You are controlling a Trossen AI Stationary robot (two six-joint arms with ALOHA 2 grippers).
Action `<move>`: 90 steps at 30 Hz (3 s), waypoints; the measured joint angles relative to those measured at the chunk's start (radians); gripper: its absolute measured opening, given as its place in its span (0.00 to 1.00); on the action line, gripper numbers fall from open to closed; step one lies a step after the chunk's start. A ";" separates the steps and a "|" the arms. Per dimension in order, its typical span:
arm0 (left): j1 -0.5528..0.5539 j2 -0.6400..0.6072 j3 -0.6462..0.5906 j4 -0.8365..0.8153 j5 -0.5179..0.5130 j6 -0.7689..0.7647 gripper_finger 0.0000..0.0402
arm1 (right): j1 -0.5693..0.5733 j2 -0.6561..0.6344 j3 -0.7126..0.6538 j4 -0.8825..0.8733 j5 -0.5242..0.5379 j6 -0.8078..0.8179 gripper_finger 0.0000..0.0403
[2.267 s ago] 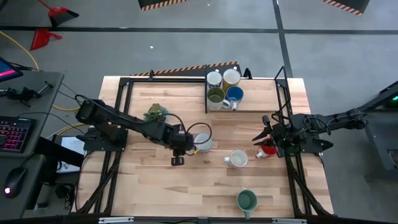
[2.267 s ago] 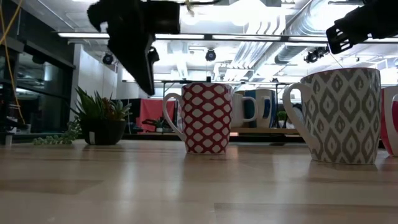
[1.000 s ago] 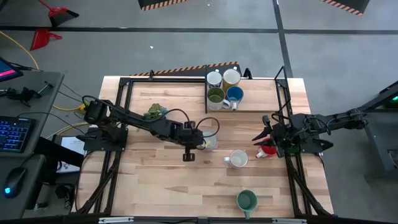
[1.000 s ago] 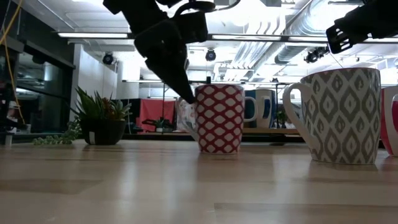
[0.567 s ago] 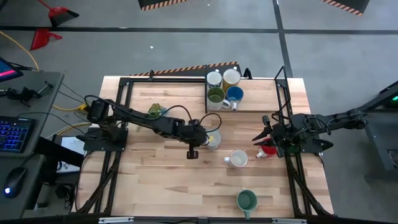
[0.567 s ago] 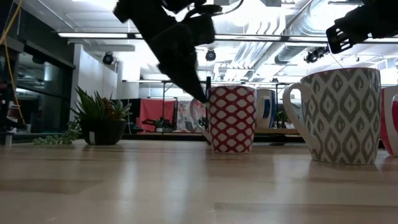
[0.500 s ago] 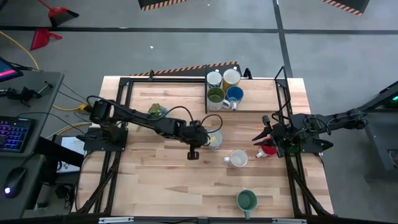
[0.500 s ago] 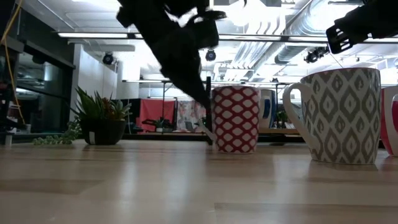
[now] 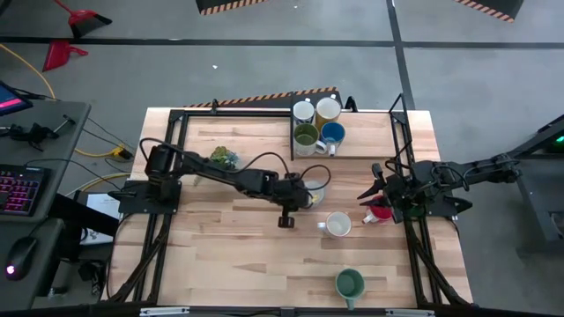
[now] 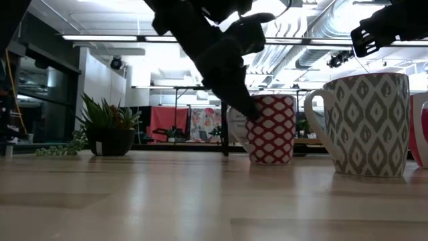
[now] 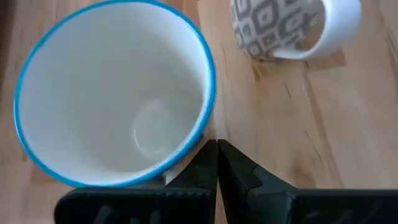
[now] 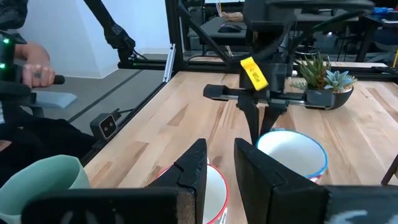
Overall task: Place coffee mugs
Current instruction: Put the white red mug on the shelf
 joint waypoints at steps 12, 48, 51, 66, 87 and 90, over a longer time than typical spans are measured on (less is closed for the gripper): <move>0.006 0.013 0.026 -0.153 0.035 -0.025 0.00 | 0.000 0.000 0.000 -0.003 -0.006 0.000 0.16; 0.017 0.044 0.025 -0.076 -0.040 -0.026 0.00 | 0.000 0.000 0.000 -0.007 -0.008 0.000 0.16; 0.025 0.044 0.024 -0.071 -0.059 -0.026 0.00 | 0.000 0.000 0.000 -0.007 -0.008 0.000 0.16; 0.050 0.044 0.025 0.048 -0.080 0.047 0.00 | 0.000 0.000 0.000 -0.007 -0.008 0.000 0.16; 0.090 0.044 0.025 0.198 -0.093 0.130 0.00 | 0.000 0.000 0.000 -0.007 -0.007 0.000 0.16; 0.090 0.044 0.025 0.228 -0.091 0.133 0.00 | 0.000 0.000 0.000 -0.007 -0.008 0.000 0.16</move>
